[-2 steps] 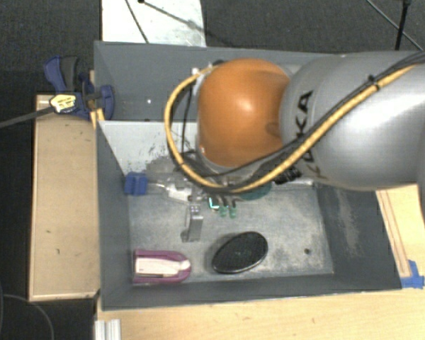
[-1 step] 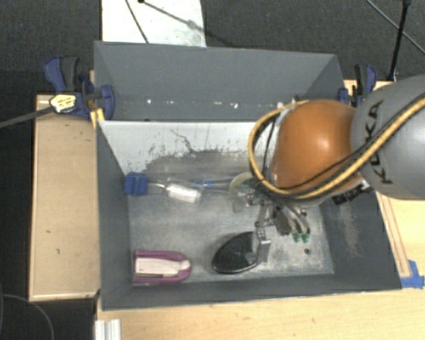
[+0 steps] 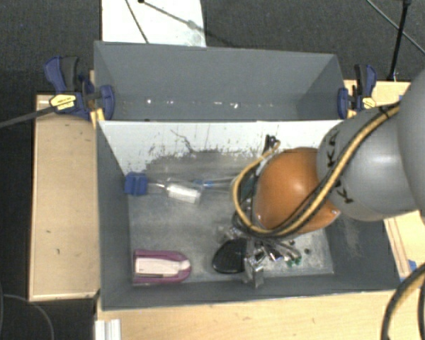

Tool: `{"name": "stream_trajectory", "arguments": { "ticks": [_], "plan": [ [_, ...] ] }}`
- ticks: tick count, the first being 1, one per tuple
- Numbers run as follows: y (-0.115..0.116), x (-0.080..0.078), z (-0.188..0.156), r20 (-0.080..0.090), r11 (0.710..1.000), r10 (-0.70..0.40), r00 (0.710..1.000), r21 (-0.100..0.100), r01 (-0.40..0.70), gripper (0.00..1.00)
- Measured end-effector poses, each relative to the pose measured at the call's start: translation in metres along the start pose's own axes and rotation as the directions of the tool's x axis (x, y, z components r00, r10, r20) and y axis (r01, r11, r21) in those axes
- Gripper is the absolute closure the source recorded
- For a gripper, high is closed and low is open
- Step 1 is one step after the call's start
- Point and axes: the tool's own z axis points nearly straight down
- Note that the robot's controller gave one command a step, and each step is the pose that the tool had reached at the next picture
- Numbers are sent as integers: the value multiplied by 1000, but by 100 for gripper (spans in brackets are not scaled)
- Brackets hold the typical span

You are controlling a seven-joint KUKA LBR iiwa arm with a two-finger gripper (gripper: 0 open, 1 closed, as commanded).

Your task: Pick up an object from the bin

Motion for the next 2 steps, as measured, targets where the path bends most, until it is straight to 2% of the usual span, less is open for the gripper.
{"name": "stream_trajectory", "arguments": {
  "ticks": [1, 2],
  "plan": [
    [2, 4, 2, -14, 1000, 9, 1000, -4, -9, 100],
    [-5, 3, -66, -10, 1000, -7, 1000, -1, 7, 100]
  ]
}}
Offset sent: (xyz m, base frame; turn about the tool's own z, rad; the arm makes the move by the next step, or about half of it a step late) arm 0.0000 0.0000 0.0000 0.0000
